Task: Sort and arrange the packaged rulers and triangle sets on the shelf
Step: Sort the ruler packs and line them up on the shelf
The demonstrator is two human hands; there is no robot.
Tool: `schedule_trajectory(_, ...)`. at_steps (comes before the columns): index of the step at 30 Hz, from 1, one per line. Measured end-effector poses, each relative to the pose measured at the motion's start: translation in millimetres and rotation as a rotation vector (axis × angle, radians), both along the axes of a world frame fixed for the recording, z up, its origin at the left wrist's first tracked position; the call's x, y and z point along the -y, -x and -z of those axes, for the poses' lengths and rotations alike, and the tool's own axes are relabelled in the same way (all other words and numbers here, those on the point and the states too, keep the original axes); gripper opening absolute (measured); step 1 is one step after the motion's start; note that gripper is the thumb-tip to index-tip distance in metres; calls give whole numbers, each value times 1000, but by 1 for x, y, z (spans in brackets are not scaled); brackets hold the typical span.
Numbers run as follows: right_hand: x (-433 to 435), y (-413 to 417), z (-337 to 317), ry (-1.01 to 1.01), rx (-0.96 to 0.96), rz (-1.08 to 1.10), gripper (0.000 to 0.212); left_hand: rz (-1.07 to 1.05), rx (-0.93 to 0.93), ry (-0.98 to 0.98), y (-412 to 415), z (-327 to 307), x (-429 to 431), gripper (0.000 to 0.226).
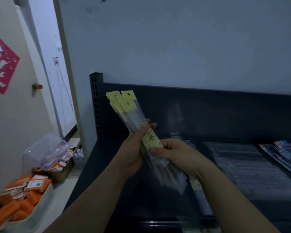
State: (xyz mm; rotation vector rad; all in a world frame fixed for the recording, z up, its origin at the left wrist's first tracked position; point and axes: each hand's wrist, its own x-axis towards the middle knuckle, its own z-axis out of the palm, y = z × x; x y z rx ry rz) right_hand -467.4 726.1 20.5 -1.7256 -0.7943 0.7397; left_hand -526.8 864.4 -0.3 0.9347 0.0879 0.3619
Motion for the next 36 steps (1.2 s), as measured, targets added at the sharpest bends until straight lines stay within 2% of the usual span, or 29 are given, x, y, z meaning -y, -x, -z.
schedule_trajectory(2,-10,3,1,-3,15,-50,23,-8,-30,-80,13,7,-13,43)
schedule_trajectory(4,-18,5,-2,30,132,-75,16,-64,-45,-229,27,10,-25,59)
schedule_trajectory(6,-22,3,-8,117,393,-49,14,-251,-68,-305,44,9,-41,78)
schedule_trajectory(8,-26,-1,-11,256,698,-10,19,-541,-177,-387,62,10,-65,104)
schedule_trajectory(10,-32,-2,-5,417,952,4,26,-733,-314,-620,79,17,-90,134)
schedule_trajectory(11,-36,-1,2,466,1036,0,28,-744,-333,-770,85,24,-101,140)
schedule_trajectory(13,-43,0,18,521,1063,-26,29,-611,-391,-1113,87,38,-115,129)
schedule_trajectory(15,-46,0,30,582,1000,-23,33,-395,-511,-1383,81,51,-121,99)
schedule_trajectory(16,-45,-2,34,611,993,2,38,-331,-539,-1444,79,55,-122,82)
schedule_trajectory(18,-39,-9,37,666,1001,93,48,-290,-537,-1434,77,59,-125,50)
schedule_trajectory(20,-29,-17,40,688,978,194,57,-272,-523,-1418,76,57,-127,36)
schedule_trajectory(23,-13,-28,51,613,846,301,61,-281,-539,-1451,75,54,-133,30)
schedule_trajectory(27,-14,-21,69,237,498,406,65,-214,-476,-1463,70,53,-123,35)
schedule_trajectory(28,-17,-19,72,140,434,406,72,-193,-448,-1461,69,53,-121,37)
schedule_trajectory(30,-18,-23,78,23,366,414,105,-167,-407,-1439,68,53,-118,38)
schedule_trajectory(32,-12,-27,78,9,350,445,126,-155,-392,-1395,69,52,-119,33)
schedule_trajectory(34,-10,-27,76,27,377,410,126,-114,-392,-1380,70,51,-122,29)
schedule_trajectory(36,-12,-28,77,44,418,325,108,-46,-389,-1396,68,51,-126,27)
